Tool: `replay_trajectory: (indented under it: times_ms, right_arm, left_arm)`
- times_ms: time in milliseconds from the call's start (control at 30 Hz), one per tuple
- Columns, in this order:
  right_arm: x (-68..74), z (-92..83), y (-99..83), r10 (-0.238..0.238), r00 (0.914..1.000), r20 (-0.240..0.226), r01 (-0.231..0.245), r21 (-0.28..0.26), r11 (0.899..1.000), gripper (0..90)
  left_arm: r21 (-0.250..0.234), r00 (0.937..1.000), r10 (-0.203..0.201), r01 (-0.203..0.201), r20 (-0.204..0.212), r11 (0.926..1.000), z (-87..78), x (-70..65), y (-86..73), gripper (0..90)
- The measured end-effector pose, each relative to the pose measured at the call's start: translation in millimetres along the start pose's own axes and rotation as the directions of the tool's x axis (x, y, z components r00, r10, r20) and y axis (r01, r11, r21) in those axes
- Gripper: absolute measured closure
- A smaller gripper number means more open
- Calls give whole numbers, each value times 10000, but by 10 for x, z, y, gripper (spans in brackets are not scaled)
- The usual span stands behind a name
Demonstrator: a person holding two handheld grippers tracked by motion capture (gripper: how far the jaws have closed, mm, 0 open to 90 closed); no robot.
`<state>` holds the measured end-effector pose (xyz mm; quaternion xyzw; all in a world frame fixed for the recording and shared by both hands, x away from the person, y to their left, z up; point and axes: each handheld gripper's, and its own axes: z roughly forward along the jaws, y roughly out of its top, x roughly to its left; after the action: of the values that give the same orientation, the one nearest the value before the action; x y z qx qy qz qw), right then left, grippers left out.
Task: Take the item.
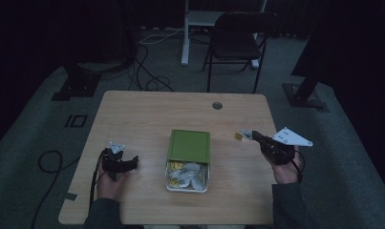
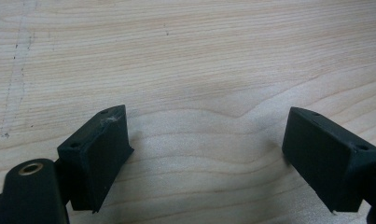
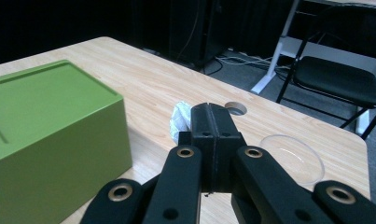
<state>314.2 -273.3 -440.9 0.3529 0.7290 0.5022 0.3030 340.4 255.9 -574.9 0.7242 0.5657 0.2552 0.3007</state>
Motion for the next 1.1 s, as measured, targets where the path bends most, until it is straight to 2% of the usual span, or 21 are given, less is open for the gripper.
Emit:
replay_trajectory:
  times_ms: [200, 600, 733, 1100]
  right_arm:
    - [-79, 33, -12, 199, 9995, 234, -199, -1, 9998, 900]
    - [-241, 80, -12, 268, 9967, 761, -269, 3, 9996, 900]
    - [-327, 110, -16, 370, 9948, 953, -378, 66, 9993, 900]
    - [-449, 178, -45, 564, 9897, 1314, -591, 169, 9981, 900]
  left_arm:
    - [-1, 10000, -2, 2, -1, 10000, 0, 0, 0, 156]
    - [0, 10000, 2, -2, 0, 10000, 0, 0, 0, 156]
    - [-36, 10000, -26, 26, 2, 10000, 3, -2, -1, 156]
    - [-21, 10000, -5, 5, 4, 10000, 1, 0, -1, 156]
